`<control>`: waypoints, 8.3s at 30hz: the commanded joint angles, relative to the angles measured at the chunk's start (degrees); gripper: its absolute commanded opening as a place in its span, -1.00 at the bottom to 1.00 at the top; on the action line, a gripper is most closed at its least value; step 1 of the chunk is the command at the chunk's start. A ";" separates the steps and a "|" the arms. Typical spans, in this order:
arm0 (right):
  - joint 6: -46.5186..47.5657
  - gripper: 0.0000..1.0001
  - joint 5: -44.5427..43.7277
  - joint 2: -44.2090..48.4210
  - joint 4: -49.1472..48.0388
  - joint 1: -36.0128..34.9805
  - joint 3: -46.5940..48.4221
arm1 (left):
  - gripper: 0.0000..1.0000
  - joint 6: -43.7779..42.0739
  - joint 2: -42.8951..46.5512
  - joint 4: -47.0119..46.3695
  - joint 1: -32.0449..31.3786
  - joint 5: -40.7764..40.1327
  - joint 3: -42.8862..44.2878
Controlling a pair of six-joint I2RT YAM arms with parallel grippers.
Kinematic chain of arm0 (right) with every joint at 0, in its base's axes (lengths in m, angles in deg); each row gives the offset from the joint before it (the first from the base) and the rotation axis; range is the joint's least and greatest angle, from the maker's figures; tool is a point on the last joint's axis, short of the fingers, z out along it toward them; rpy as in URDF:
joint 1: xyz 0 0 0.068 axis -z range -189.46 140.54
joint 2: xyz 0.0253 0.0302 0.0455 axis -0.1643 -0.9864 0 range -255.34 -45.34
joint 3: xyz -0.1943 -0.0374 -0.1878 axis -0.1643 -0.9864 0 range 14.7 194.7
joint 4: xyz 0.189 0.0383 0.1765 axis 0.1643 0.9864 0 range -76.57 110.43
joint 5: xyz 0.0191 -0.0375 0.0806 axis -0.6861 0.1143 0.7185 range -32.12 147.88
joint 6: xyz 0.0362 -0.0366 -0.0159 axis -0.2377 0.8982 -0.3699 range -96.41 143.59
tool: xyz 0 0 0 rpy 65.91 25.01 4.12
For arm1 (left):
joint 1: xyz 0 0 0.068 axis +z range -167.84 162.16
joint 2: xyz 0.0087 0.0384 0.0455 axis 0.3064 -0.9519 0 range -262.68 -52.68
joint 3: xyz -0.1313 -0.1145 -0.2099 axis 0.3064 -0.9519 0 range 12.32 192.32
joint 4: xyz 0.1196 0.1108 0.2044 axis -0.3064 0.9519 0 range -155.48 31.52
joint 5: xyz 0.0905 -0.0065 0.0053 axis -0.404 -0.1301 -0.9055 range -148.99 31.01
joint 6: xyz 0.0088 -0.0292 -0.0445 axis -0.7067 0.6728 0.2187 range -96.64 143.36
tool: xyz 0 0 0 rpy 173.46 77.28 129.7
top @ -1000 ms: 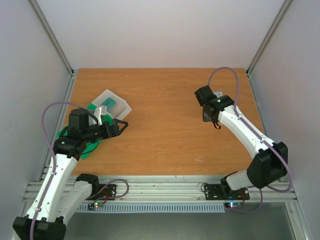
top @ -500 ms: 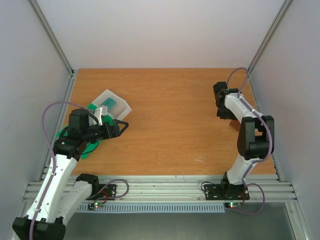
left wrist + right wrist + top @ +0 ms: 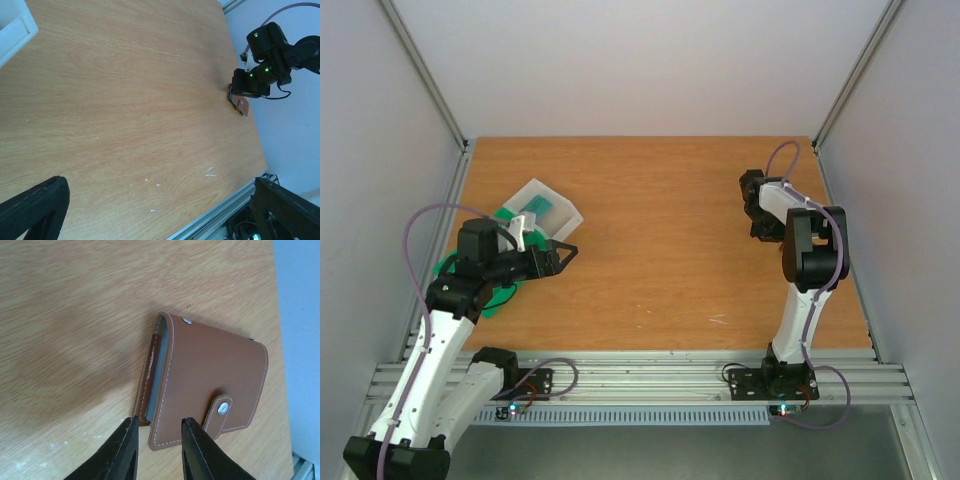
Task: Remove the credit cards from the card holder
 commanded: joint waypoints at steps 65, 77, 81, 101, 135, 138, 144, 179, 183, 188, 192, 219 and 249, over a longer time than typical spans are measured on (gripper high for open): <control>-0.97 -0.98 6.24 8.67 4.03 -14.39 -1.29 | 0.99 -1.05 2.08 -1.31 -1.40 -0.88 -0.11; 2.84 -0.98 17.83 15.08 -1.47 -32.21 -7.32 | 0.99 -1.01 2.76 -0.54 -1.40 -3.09 -0.04; 4.01 -0.98 22.16 16.54 -4.76 -39.44 -9.51 | 0.99 -1.23 2.95 0.45 -1.40 -4.04 0.48; -4.03 -0.46 29.68 28.11 -5.66 -55.36 -20.43 | 0.84 -1.48 -3.03 2.82 -1.95 -5.61 1.15; -11.72 -0.04 42.33 12.01 -21.48 -36.96 -15.53 | 0.55 3.35 -11.90 -1.76 -8.83 -4.89 -3.05; -10.42 0.00 41.05 10.60 -20.05 -36.91 -12.76 | 0.55 3.50 -11.97 -2.06 -8.82 -4.50 -3.13; -12.36 0.01 45.53 6.05 -25.18 -36.56 -10.89 | 0.46 4.76 -15.18 -4.29 -8.86 -4.18 -3.59; -14.72 -0.20 44.40 15.85 -21.29 -38.58 -15.10 | -0.05 12.69 -51.70 -38.18 -14.09 -1.28 -4.59; -14.92 -0.21 44.02 14.70 -21.13 -39.32 -14.04 | -0.13 14.95 -52.78 -42.57 -14.82 0.84 -5.87; -14.43 -0.24 42.18 13.05 -19.37 -40.38 -11.59 | -0.22 19.10 -52.96 -49.50 -15.59 3.89 -9.45; -13.78 -0.27 40.04 11.63 -17.36 -41.61 -9.40 | -0.24 22.23 -54.07 -54.99 -17.38 6.72 -11.25; -11.24 -0.29 27.95 0.01 -8.77 -45.35 2.79 | -0.17 21.60 -40.11 -45.24 -17.84 -4.42 -17.59; -11.67 -0.98 25.91 1.82 -10.12 -46.58 -0.31 | -0.16 20.87 -39.75 -44.02 -17.84 -4.23 -17.18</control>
